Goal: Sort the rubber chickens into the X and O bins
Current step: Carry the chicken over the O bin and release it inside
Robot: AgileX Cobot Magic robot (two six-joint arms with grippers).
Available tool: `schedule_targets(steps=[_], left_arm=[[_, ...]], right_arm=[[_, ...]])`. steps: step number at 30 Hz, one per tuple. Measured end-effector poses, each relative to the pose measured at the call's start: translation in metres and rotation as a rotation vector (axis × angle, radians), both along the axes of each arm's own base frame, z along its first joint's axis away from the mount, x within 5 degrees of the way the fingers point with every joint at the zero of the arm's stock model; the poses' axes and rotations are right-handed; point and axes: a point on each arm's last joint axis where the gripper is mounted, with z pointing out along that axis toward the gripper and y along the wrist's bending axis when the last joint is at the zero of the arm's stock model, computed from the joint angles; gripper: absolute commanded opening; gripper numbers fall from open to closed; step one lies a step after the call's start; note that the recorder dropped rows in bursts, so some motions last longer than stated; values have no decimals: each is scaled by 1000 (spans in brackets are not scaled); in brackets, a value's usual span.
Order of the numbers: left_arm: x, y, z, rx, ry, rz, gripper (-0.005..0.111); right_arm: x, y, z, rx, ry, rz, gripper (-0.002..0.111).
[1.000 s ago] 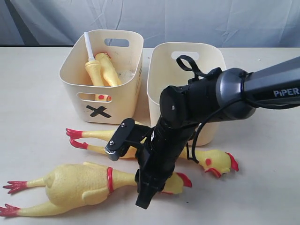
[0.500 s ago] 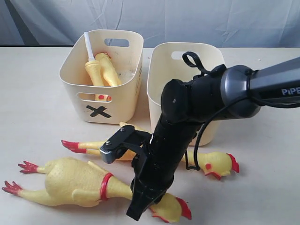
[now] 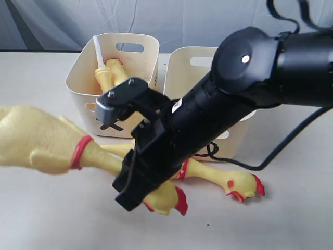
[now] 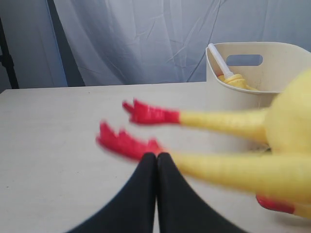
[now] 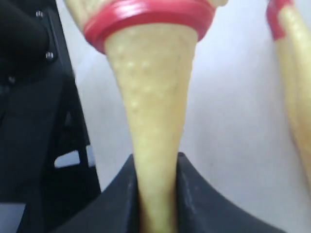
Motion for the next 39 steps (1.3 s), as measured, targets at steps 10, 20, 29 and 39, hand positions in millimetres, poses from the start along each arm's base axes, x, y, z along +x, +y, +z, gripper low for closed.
schedule_targets(steps=[10, 20, 29, 39], left_arm=[[0, 0, 0, 0, 0, 0, 0], [0, 0, 0, 0, 0, 0, 0], [0, 0, 0, 0, 0, 0, 0], [0, 0, 0, 0, 0, 0, 0]], right_arm=[[9, -23, 87, 335, -345, -337, -1], [33, -51, 139, 611, -685, -738, -1], [77, -47, 98, 497, -815, -1066, -1], [107, -46, 3, 87, -743, -1342, -1]])
